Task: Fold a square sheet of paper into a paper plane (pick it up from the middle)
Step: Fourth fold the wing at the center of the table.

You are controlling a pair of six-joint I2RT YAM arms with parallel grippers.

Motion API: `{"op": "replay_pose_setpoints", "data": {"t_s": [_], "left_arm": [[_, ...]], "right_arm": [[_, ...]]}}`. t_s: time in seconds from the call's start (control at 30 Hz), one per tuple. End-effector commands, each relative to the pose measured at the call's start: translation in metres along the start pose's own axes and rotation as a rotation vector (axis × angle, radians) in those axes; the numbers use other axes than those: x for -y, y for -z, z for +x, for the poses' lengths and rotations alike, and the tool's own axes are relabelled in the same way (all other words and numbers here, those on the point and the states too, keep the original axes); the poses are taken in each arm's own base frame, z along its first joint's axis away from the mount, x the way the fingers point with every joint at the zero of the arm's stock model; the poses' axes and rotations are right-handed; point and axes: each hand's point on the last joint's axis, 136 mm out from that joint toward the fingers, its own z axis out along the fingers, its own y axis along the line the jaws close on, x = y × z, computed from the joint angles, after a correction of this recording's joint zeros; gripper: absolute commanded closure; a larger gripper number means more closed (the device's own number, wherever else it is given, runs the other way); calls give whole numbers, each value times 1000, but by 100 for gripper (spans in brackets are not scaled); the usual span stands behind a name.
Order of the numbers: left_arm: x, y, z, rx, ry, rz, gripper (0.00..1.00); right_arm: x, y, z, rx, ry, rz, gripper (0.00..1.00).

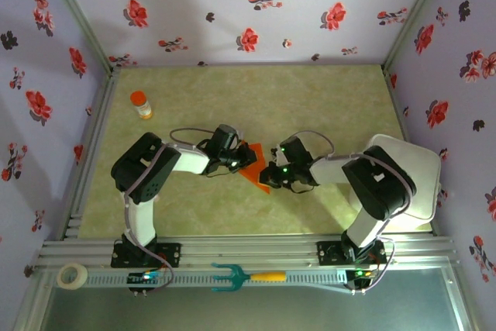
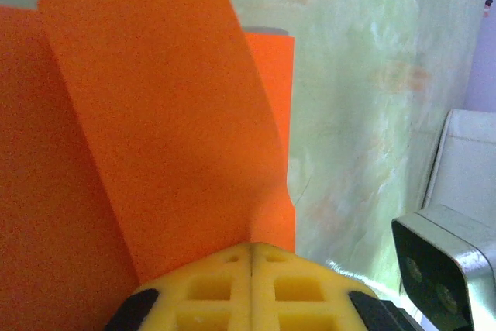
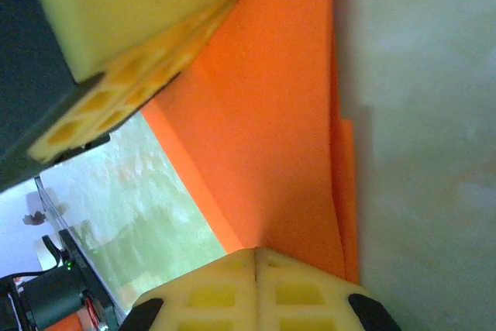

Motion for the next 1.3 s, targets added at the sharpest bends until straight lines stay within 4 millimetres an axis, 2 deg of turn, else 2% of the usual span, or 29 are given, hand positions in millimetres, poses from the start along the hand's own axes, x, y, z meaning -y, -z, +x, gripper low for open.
{"op": "replay_pose_setpoints", "data": {"t_s": [0.0, 0.5, 0.7, 0.83, 1.0, 1.13, 1.27], "left_arm": [[-63, -1, 13, -22, 84, -181, 100], [-68, 0, 13, -21, 96, -194, 100], [-68, 0, 12, -18, 98, -191, 100], [-68, 0, 14, -21, 96, -190, 100], [-65, 1, 15, -15, 96, -180, 100], [-62, -3, 18, -23, 94, -176, 100], [-60, -2, 18, -21, 87, -176, 100]], "right_arm": [[33, 4, 35, -89, -103, 98, 97], [61, 23, 74, -101, -167, 161, 98], [59, 32, 76, -81, -153, 183, 98], [42, 41, 65, -52, -104, 177, 98], [2, 56, 26, 54, -4, 142, 98], [-17, 49, 2, 91, 20, 101, 97], [-27, 41, -14, 119, 9, 64, 97]]}}
